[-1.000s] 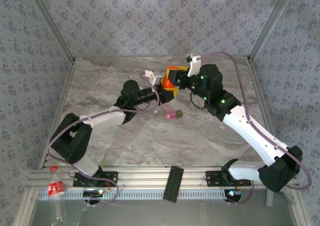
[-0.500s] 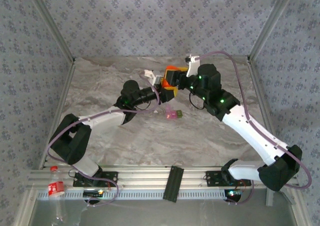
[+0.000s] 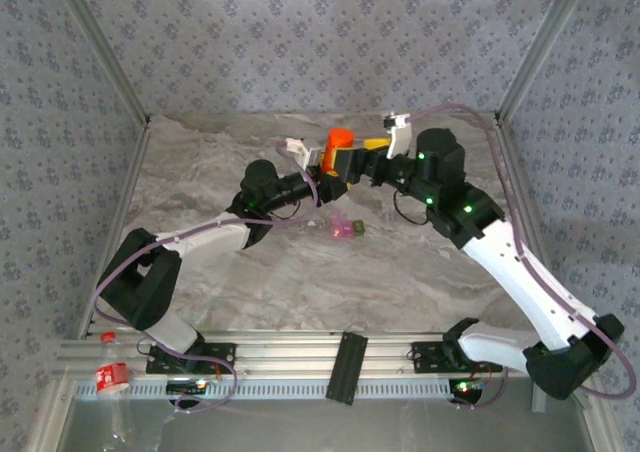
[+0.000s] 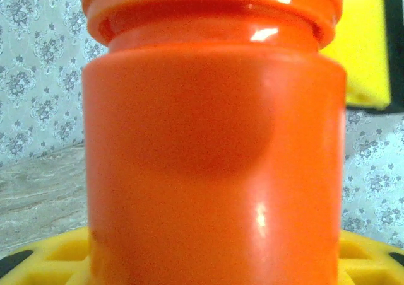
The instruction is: Sort the pills into containers
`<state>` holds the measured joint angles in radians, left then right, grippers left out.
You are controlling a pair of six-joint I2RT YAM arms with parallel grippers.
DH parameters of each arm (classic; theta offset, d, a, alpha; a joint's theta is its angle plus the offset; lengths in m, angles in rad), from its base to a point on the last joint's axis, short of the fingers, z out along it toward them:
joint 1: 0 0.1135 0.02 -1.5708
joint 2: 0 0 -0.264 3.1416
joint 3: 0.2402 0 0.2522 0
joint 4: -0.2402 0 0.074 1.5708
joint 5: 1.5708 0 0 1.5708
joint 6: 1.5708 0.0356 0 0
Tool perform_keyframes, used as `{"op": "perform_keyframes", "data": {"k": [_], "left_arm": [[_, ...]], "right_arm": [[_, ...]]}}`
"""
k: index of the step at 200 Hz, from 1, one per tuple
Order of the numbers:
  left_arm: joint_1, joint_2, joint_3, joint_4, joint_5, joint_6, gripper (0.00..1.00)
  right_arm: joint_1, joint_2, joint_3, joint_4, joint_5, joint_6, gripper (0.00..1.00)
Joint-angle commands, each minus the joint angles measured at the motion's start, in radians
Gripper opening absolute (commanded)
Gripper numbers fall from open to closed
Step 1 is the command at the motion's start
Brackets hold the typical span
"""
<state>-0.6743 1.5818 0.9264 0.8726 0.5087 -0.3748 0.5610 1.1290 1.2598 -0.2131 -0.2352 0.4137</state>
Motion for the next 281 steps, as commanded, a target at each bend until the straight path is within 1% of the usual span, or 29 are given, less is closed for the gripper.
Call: {"op": "perform_keyframes", "data": {"k": [1,17,36,47,67,83,137,207,239,281], "left_arm": [[0.001,-0.034,0.023,0.035,0.041,0.005,0.00],[0.001,-0.035,0.027,0.035,0.082,-0.001,0.00],[0.001,-0.034,0.031,0.038,0.139,-0.013,0.00],[0.001,-0.031,0.036,0.039,0.174,-0.020,0.00],[0.001,-0.025,0.043,0.040,0.218,-0.032,0.00],[0.001,-0.023,0.048,0.037,0.239,-0.039,0.00],[0.001,-0.013,0.059,0.029,0.254,-0.044,0.00],[0.001,-0.008,0.066,0.022,0.257,-0.045,0.00],[0.002,-0.005,0.069,0.018,0.254,-0.047,0.00],[0.001,-0.003,0.073,0.014,0.250,-0.047,0.00]], "right_arm": [[-0.070,-0.045,0.039,-0.044,-0.075,-0.007,0.95],[-0.147,-0.050,0.035,-0.055,-0.157,-0.009,0.94],[-0.233,-0.035,0.033,-0.049,-0.300,-0.022,0.92],[-0.264,-0.023,0.029,-0.035,-0.391,-0.037,0.91],[-0.289,0.009,0.047,-0.015,-0.486,-0.055,0.91],[-0.281,0.036,0.056,-0.012,-0.519,-0.053,0.90],[-0.223,0.093,0.061,-0.008,-0.492,-0.058,0.85],[-0.197,0.113,0.063,0.003,-0.482,-0.061,0.78],[-0.190,0.117,0.066,0.003,-0.487,-0.061,0.71],[-0.179,0.119,0.068,-0.001,-0.497,-0.068,0.51]]}}
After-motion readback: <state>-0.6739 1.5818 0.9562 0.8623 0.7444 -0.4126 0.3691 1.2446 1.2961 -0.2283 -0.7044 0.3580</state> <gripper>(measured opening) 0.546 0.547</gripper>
